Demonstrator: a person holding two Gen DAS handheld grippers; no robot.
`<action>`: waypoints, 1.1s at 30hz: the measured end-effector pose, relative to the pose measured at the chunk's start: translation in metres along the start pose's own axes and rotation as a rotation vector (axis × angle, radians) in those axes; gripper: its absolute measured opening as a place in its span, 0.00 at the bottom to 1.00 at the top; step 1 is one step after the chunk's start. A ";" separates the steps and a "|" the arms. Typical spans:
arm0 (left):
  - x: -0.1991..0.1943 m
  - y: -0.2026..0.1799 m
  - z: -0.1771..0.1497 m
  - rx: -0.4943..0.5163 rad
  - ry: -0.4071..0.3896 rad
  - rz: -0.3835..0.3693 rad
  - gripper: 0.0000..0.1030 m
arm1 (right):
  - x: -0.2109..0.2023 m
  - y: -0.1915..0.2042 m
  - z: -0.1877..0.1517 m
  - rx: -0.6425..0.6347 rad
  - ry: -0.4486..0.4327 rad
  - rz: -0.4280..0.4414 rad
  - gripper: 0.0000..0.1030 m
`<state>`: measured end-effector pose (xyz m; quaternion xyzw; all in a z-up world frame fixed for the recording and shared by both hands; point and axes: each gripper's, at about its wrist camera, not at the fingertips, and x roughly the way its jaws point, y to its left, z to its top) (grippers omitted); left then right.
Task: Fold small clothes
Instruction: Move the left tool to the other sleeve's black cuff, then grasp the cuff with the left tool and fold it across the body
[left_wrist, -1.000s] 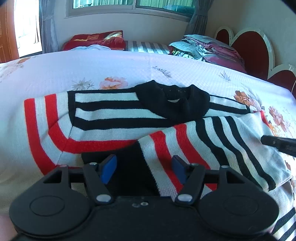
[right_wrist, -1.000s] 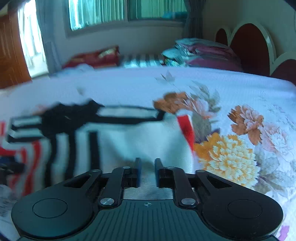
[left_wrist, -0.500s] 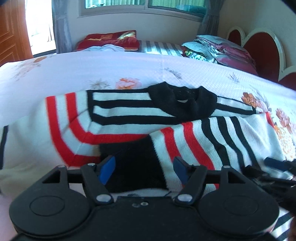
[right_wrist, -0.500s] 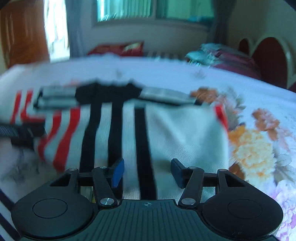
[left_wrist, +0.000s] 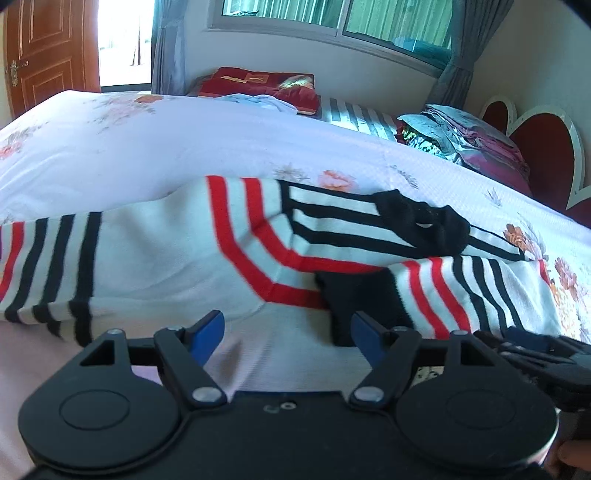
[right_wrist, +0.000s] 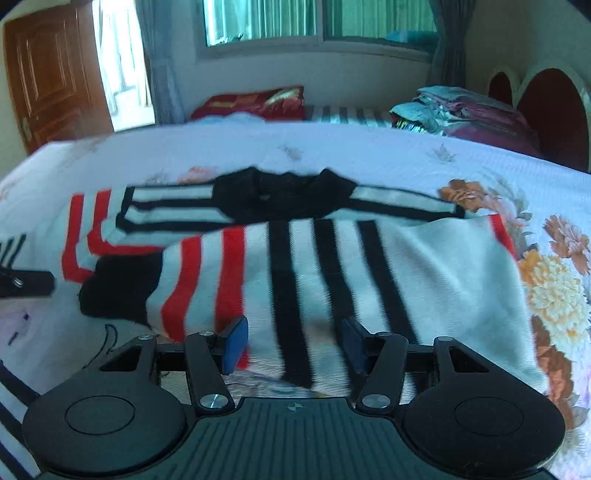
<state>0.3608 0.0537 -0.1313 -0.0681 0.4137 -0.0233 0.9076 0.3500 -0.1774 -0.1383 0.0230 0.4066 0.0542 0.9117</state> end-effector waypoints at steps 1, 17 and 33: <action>-0.001 0.006 0.000 -0.004 0.001 0.002 0.72 | 0.003 0.007 0.000 -0.025 0.017 -0.022 0.54; -0.033 0.163 -0.010 -0.236 -0.007 0.114 0.74 | 0.010 0.101 0.026 -0.033 -0.022 0.083 0.54; -0.025 0.290 -0.027 -0.691 -0.170 0.104 0.53 | 0.025 0.106 0.027 -0.031 -0.008 0.043 0.54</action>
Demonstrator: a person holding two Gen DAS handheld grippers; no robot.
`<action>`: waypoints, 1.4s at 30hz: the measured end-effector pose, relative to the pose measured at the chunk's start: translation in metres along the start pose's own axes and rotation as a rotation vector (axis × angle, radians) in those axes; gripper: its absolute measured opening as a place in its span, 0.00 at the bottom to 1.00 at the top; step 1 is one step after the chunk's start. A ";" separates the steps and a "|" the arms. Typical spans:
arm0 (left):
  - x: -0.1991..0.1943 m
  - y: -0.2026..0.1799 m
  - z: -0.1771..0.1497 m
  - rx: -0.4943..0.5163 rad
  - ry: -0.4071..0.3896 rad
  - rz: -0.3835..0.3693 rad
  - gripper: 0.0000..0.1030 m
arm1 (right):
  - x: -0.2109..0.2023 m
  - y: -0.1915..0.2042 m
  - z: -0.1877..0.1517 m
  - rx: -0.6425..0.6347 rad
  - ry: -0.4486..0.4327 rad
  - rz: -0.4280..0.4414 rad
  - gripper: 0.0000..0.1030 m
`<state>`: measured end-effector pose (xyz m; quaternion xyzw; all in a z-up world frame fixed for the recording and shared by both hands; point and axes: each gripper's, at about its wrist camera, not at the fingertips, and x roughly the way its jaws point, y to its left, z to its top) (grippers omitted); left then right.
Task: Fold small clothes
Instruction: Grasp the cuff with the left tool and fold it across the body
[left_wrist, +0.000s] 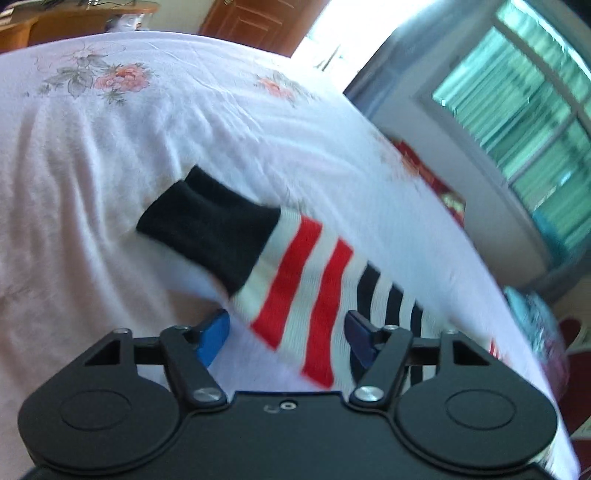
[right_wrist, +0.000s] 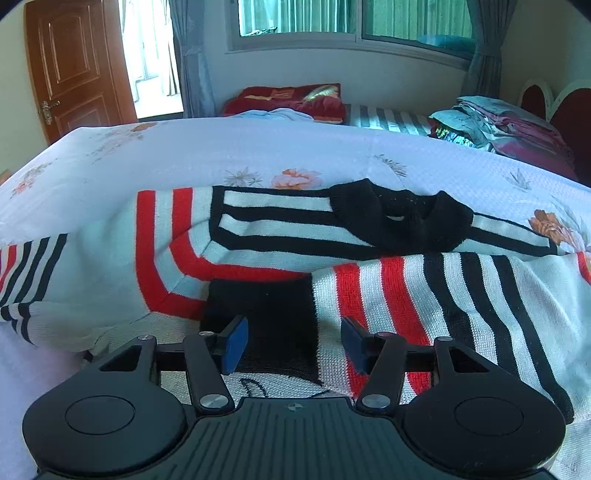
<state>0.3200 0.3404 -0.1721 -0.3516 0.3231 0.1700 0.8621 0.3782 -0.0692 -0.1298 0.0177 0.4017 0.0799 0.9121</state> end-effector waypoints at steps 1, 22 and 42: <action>0.003 0.001 0.002 -0.012 -0.013 0.000 0.47 | 0.000 -0.001 0.000 0.003 -0.002 -0.004 0.54; -0.037 -0.197 -0.053 0.442 0.002 -0.464 0.05 | -0.035 -0.056 -0.003 0.155 -0.059 -0.018 0.54; -0.030 -0.302 -0.227 0.970 0.132 -0.522 0.75 | -0.088 -0.140 -0.028 0.263 -0.071 -0.018 0.54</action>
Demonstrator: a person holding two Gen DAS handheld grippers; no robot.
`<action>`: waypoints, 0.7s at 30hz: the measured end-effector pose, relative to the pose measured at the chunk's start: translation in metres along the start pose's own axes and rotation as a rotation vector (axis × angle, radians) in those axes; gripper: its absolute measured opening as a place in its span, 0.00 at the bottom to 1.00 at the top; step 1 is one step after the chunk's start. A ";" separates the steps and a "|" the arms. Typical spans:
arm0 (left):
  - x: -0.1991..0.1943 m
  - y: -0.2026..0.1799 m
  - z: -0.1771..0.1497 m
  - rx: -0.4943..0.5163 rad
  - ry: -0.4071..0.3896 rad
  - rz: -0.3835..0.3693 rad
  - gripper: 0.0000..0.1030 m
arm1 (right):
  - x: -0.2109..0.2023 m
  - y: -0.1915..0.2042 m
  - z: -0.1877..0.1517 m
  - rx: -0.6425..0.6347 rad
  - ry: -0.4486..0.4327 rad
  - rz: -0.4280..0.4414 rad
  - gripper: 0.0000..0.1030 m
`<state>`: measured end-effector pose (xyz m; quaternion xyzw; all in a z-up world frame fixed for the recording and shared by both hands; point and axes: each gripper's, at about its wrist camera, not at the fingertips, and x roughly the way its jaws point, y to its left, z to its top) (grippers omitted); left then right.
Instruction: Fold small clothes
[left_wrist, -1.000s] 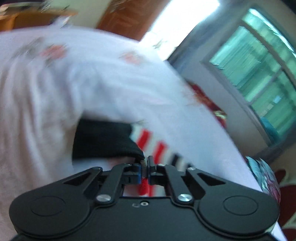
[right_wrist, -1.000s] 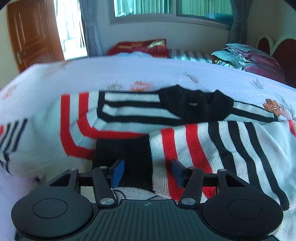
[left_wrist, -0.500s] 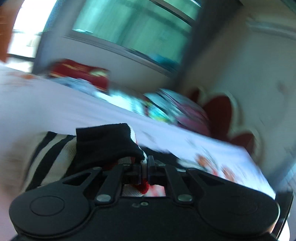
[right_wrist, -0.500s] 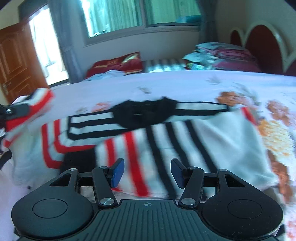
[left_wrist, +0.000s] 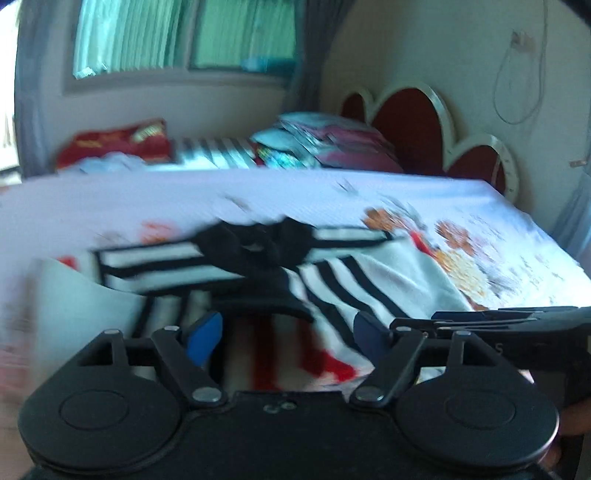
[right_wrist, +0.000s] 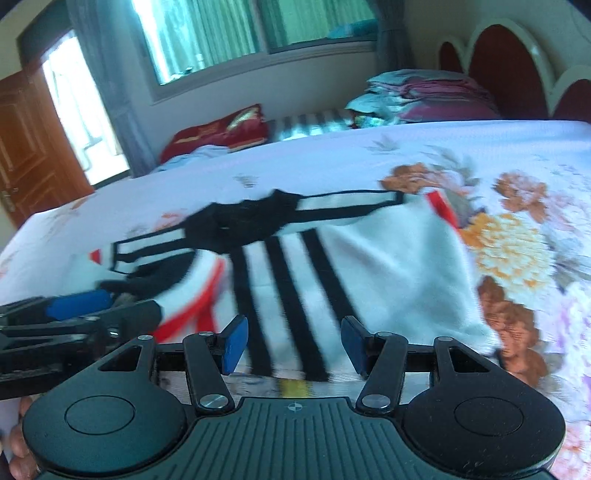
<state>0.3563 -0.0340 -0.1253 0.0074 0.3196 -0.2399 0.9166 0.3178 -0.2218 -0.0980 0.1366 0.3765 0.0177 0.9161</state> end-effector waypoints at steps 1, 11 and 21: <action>-0.007 0.006 -0.001 0.004 -0.008 0.026 0.75 | 0.002 0.004 0.002 -0.007 0.001 0.022 0.54; -0.069 0.081 -0.051 -0.026 0.054 0.314 0.75 | 0.027 0.064 0.000 -0.131 0.047 0.133 0.75; -0.036 0.096 -0.068 -0.010 0.061 0.382 0.46 | 0.054 0.079 0.005 -0.231 0.025 0.012 0.35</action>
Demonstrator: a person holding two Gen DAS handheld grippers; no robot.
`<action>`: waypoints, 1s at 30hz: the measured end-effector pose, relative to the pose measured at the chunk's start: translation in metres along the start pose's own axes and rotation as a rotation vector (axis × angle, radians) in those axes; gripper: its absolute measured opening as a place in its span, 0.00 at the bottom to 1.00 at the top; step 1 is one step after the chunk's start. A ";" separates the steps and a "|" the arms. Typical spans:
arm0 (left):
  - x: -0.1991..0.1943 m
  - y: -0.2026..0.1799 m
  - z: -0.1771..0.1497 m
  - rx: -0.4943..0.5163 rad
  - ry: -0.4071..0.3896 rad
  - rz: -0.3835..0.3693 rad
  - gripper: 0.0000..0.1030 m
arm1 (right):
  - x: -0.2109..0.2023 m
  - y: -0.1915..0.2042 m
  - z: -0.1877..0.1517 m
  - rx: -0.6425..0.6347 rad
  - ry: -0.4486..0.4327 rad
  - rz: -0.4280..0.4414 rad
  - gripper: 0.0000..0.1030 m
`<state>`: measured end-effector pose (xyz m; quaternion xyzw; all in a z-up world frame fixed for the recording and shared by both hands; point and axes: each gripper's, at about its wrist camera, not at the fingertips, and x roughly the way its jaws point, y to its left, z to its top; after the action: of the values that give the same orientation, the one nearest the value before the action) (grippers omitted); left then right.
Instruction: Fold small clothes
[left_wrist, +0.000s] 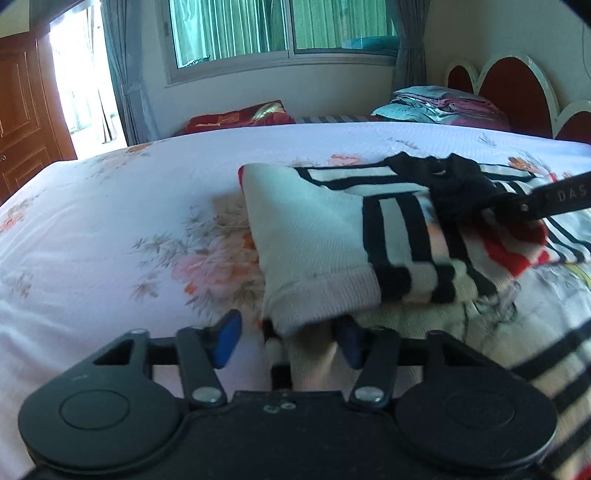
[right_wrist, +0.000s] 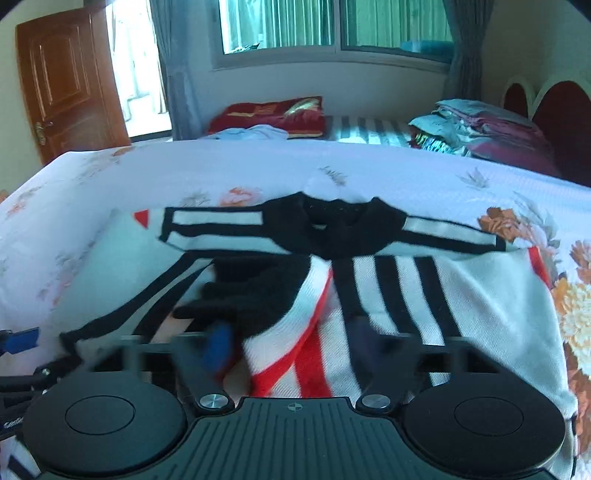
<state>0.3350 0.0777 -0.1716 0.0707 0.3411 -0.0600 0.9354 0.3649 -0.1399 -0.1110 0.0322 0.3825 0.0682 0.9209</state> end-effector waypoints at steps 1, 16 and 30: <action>0.003 -0.001 0.001 -0.006 -0.013 0.010 0.44 | 0.001 -0.003 0.002 0.010 0.005 0.002 0.15; 0.003 0.005 0.010 -0.036 -0.008 0.004 0.29 | -0.014 -0.086 -0.020 0.234 0.017 -0.085 0.05; 0.006 -0.005 0.005 0.030 0.028 0.020 0.26 | -0.030 -0.119 -0.019 0.343 0.014 -0.027 0.17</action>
<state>0.3419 0.0714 -0.1721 0.0891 0.3525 -0.0549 0.9299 0.3426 -0.2619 -0.1167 0.1834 0.3954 -0.0101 0.9000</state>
